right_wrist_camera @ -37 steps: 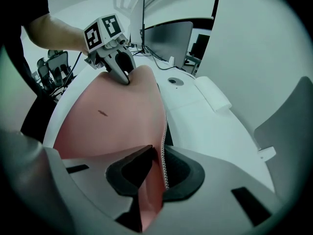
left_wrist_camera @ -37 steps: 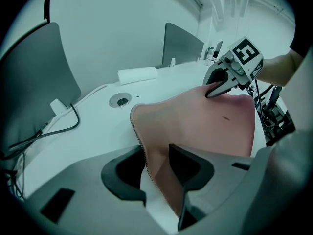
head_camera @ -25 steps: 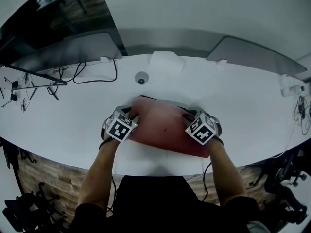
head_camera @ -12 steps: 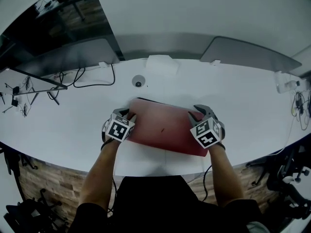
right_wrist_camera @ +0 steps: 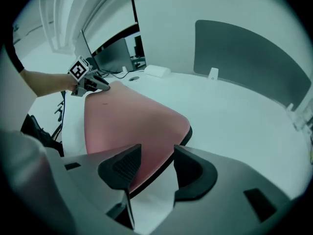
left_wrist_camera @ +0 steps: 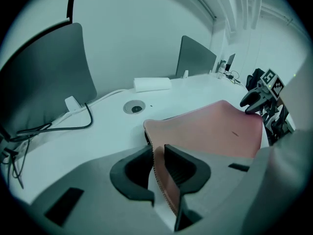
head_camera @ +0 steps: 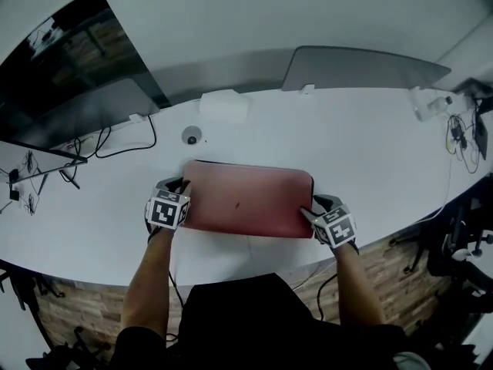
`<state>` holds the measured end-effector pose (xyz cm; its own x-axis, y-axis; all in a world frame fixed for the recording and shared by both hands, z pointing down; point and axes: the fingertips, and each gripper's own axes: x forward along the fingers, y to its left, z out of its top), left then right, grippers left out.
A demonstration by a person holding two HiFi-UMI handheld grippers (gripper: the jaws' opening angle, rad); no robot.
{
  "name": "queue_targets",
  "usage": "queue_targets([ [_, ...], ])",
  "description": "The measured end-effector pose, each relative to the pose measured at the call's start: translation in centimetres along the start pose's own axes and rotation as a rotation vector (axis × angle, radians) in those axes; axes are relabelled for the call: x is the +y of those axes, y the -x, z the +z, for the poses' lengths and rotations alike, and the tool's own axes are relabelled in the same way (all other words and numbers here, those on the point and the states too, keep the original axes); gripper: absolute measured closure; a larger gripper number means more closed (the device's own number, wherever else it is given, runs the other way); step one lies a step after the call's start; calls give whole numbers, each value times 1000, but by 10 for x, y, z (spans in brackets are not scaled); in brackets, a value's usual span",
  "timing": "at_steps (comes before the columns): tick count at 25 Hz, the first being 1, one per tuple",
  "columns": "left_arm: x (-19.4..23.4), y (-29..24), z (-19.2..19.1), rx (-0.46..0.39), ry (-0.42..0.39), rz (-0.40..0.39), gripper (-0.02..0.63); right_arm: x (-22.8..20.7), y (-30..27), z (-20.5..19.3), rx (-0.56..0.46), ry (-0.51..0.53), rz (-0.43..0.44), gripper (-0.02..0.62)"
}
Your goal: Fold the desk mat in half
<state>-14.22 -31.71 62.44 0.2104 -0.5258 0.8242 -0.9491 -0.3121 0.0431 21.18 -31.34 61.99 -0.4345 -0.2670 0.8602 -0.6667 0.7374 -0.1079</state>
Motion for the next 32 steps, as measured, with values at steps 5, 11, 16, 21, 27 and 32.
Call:
queue_targets([
  [5,-1,0,9,-23,-6,-2,534,-6,2,-6,-46,-173,29,385],
  [11,-7,-7,12,-20,-32,-15,535,7,11,-15,-45,-343,123,397],
  [16,-7,-11,7,-9,-9,-5,534,5,5,-17,-97,-349,111,402],
  [21,-6,-12,7,-19,4,-4,534,11,2,-5,-99,-299,83,402],
  [27,-5,-10,17,-49,-7,0,534,12,4,-3,-107,-277,63,400],
  [32,-3,-18,14,-6,-12,0,534,15,8,11,-168,-224,49,402],
])
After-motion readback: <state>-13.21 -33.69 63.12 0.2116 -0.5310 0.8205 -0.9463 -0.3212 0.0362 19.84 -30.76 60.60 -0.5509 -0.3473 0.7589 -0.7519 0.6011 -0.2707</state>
